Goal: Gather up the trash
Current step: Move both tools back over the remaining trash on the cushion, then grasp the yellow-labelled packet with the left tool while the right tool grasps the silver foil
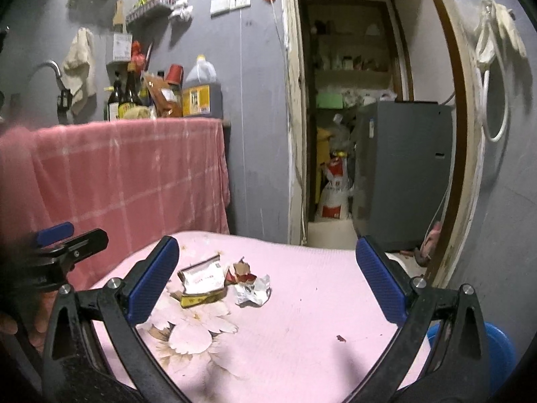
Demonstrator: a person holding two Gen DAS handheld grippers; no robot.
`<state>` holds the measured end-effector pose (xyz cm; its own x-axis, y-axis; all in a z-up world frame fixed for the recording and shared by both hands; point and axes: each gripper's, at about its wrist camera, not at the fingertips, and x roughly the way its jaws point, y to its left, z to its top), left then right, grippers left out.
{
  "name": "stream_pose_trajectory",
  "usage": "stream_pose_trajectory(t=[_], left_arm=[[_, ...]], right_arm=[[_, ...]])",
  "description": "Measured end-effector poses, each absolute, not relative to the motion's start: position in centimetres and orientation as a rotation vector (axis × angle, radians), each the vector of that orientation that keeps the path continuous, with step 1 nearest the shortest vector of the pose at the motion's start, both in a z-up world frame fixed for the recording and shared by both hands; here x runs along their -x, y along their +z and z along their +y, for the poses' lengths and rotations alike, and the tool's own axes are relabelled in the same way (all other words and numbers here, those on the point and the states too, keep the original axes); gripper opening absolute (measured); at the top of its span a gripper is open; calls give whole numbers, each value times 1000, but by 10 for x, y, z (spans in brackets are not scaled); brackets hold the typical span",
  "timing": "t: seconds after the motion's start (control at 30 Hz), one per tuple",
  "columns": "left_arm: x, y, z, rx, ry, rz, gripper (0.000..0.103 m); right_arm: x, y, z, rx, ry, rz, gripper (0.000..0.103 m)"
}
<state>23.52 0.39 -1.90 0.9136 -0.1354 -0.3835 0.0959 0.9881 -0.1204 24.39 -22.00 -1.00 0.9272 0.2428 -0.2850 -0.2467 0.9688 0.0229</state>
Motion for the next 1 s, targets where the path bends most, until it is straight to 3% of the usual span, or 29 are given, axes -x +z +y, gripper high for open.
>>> stream_pose_trajectory(t=[0.33,0.5,0.7,1.0], left_arm=[[-286,-40,0,120,-152,561,101],[-306,-46,-3,142,-192,626,99],[-327,-54,-9,138,-235,706,67],[-348,-67,-19,146,-278,784,38]], right_arm=[[-293,-39,-215,21,299,498,101],[-316,-55,-219,-19,311,616,86],[-338,-67,-217,-22,317,714,69],[-364,-76,-213,-45,358,808,49]])
